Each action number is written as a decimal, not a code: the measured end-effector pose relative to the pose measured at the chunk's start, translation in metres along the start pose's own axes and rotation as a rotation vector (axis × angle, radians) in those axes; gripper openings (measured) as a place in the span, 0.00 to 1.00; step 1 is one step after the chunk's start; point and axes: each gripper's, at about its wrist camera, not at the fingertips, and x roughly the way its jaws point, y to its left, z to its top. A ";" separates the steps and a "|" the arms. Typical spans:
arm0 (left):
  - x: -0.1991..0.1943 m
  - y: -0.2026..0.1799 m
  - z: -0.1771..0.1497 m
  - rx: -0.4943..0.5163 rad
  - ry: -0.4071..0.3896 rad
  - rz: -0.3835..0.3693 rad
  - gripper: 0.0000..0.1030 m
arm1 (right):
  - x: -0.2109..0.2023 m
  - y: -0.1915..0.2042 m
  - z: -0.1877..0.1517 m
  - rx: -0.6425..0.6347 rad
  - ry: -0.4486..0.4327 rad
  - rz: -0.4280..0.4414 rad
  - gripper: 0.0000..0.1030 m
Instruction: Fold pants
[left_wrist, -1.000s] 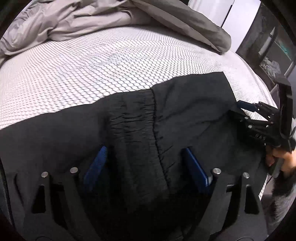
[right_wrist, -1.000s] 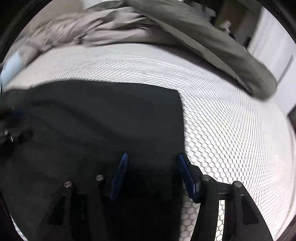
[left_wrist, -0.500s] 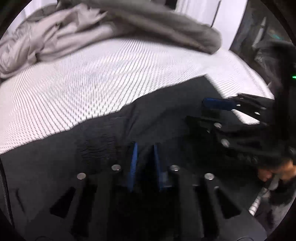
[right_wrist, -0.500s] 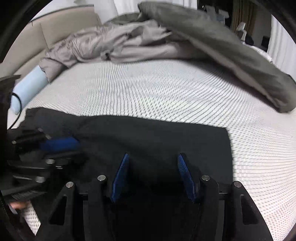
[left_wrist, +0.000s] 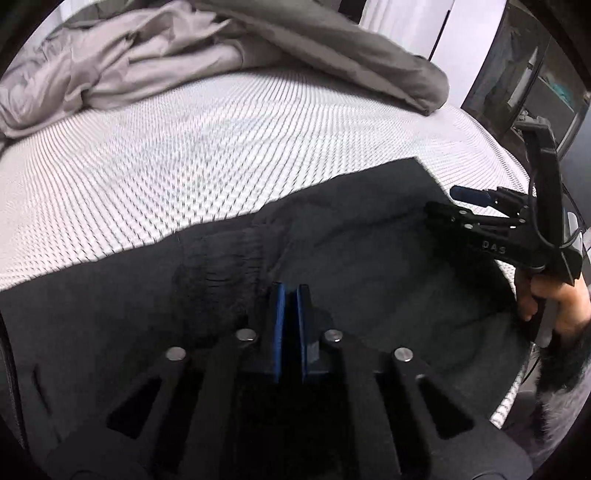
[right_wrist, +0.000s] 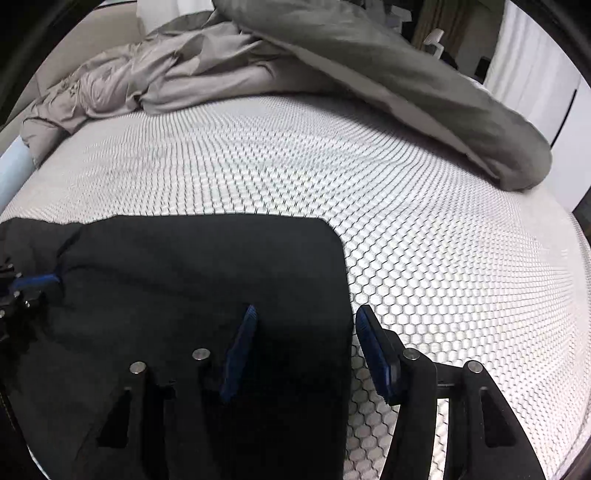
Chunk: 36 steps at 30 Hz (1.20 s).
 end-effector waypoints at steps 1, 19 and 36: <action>-0.007 -0.004 0.002 0.014 -0.023 -0.001 0.05 | -0.007 0.006 0.004 -0.007 -0.026 -0.005 0.55; 0.043 0.024 0.014 -0.117 0.038 -0.120 0.02 | 0.031 0.043 0.018 -0.107 -0.003 -0.176 0.67; 0.034 0.027 0.008 -0.200 0.018 -0.155 0.07 | -0.006 0.077 -0.013 -0.245 0.009 0.080 0.65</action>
